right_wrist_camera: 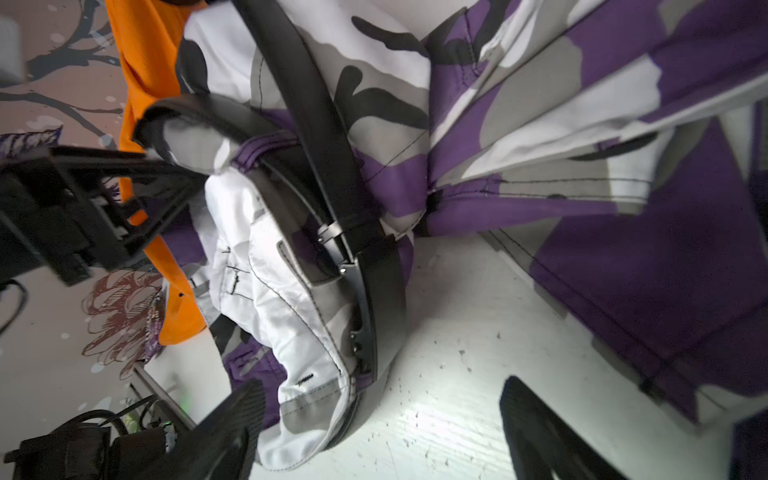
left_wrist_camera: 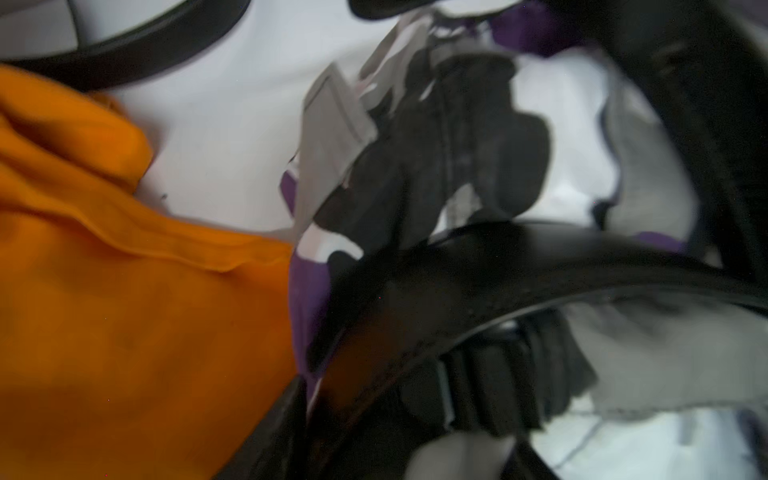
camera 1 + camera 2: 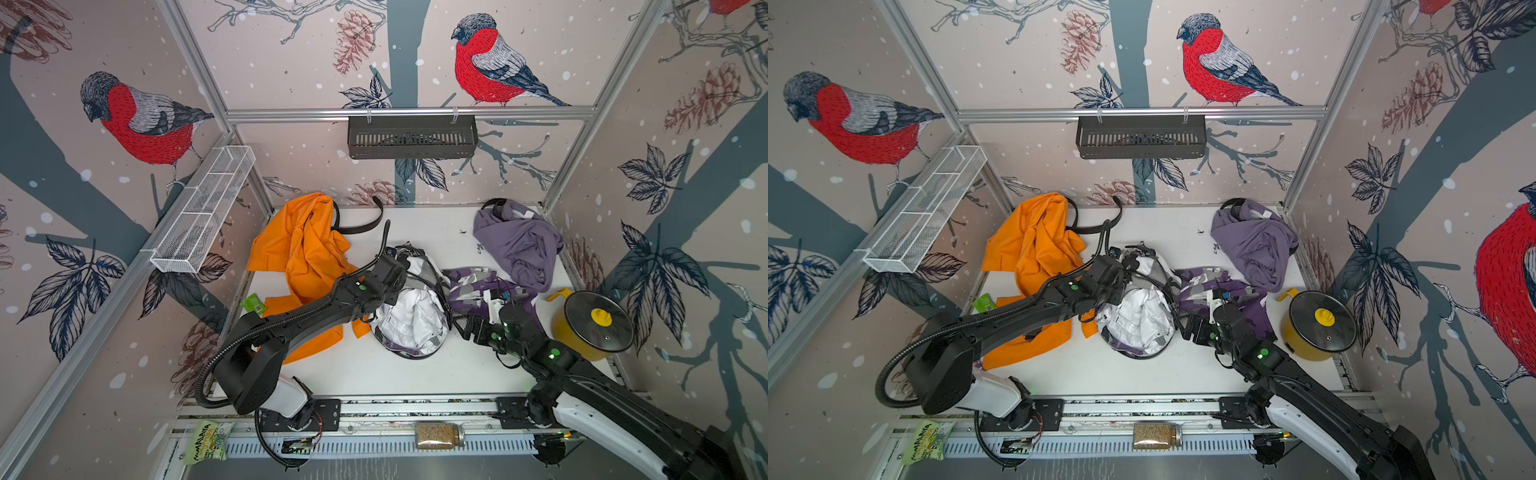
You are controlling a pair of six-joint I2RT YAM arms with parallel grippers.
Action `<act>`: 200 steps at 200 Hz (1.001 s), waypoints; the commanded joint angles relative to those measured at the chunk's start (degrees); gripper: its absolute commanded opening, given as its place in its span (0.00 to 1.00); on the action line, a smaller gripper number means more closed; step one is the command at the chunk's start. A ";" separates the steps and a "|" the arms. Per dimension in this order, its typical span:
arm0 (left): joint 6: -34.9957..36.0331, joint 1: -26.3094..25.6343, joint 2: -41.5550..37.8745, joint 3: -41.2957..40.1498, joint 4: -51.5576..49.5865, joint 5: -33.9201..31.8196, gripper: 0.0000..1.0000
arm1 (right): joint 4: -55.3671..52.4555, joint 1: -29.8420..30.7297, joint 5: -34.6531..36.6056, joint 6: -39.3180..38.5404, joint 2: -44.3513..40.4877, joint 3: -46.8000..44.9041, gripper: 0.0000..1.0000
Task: Remove the belt from the trousers
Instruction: Adjust the trousers at the center of the board.
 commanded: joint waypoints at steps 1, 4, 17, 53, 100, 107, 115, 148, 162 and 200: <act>-3.96 4.36 -3.63 -4.29 -2.51 -0.90 0.51 | 7.02 -2.69 -7.40 -5.35 3.54 2.44 0.90; -3.99 5.04 -4.24 -4.91 -2.34 -0.65 0.51 | 6.90 -3.13 -7.87 -6.19 4.04 2.99 0.90; -3.70 7.54 -5.72 -6.76 -2.03 0.22 0.51 | 5.53 -4.72 -9.78 -9.98 7.97 7.02 0.90; -2.11 11.64 -3.61 -8.17 -0.95 2.17 0.51 | -2.06 -4.98 -10.88 -21.20 21.92 19.70 0.90; -2.01 12.35 0.03 -6.99 1.87 3.93 0.52 | -4.59 -4.74 -15.52 -28.25 37.25 26.90 0.88; -1.88 12.37 0.53 -6.51 2.39 4.07 0.52 | -4.26 -4.04 -16.87 -28.17 38.54 27.49 0.87; -1.64 12.39 1.18 -5.61 3.15 4.14 0.53 | -3.34 -2.78 -17.88 -27.54 39.52 27.33 0.85; 0.95 12.43 9.45 4.10 4.74 4.77 0.52 | 10.43 5.82 -21.35 -15.34 39.70 19.89 0.69; 1.93 12.43 15.11 9.60 4.12 4.85 0.52 | 17.45 11.21 -20.09 -8.46 39.67 17.59 0.63; 6.67 12.43 25.66 20.12 7.24 9.89 0.52 | 28.61 20.18 -15.92 3.13 42.39 18.18 0.56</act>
